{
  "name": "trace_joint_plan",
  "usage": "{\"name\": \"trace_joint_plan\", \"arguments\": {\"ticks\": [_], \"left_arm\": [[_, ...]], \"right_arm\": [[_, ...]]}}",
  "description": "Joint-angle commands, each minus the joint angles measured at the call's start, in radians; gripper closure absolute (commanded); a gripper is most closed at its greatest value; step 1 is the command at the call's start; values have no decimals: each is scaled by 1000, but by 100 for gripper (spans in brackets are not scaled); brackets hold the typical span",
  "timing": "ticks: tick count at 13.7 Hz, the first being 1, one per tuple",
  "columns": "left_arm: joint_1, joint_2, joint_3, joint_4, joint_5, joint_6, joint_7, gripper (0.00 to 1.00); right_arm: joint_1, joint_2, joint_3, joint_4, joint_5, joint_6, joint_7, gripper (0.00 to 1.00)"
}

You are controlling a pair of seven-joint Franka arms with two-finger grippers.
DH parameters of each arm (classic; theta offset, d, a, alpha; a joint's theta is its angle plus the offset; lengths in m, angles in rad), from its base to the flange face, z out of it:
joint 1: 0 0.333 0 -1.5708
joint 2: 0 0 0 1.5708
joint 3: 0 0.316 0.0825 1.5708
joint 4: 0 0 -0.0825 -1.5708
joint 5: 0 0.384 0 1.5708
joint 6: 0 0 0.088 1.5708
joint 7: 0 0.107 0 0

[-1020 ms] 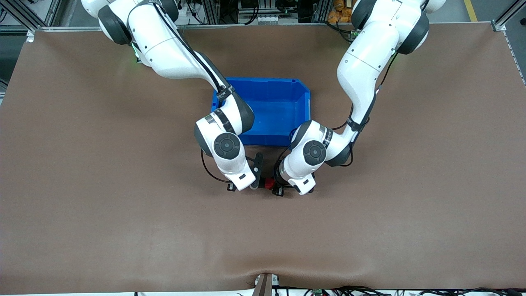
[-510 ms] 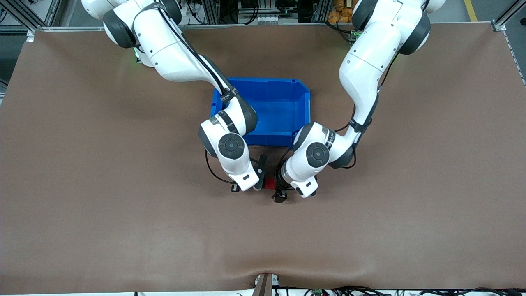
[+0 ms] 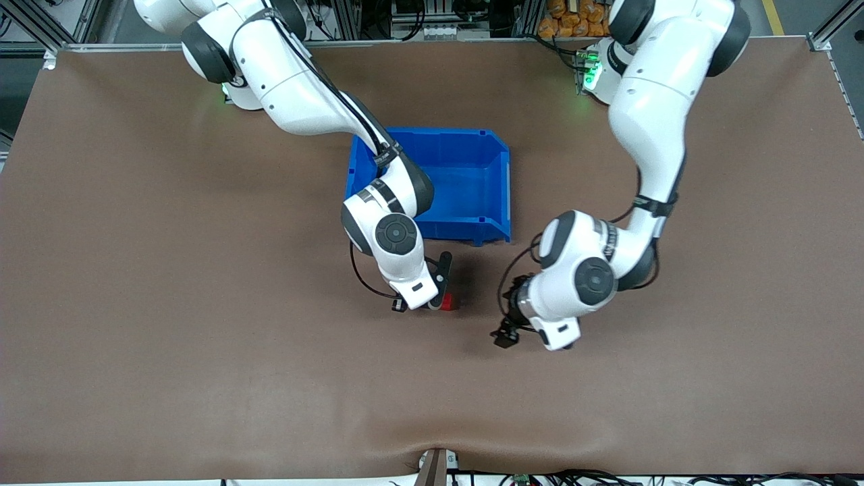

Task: Attach green and red cubes to black cube

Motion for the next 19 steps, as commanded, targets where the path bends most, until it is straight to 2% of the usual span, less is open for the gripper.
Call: {"name": "trace_joint_plan", "arguments": {"ticks": [1, 6, 11, 12, 13, 14, 19], "left_arm": [[33, -49, -1, -28, 47, -35, 112, 0], [88, -127, -3, -28, 230, -75, 290, 0], [187, -215, -3, -28, 231, -144, 636, 0], [198, -238, -1, -28, 231, -153, 691, 0], [207, -255, 0, -28, 233, -162, 730, 0], [226, -272, 2, -28, 242, -176, 773, 0], [307, -383, 0, -27, 270, -294, 1061, 0]], "right_arm": [[12, 33, -11, 43, -12, 0, 22, 100], [12, 48, -9, 62, -12, 17, 22, 100], [11, 53, -8, 62, -12, 43, 22, 100], [11, 53, -8, 61, -12, 42, 21, 86], [9, 53, -9, 56, -13, 42, 16, 37], [8, 51, -9, 52, -13, 40, 12, 0], [-11, 21, -11, 41, -12, 26, 15, 0]]}}
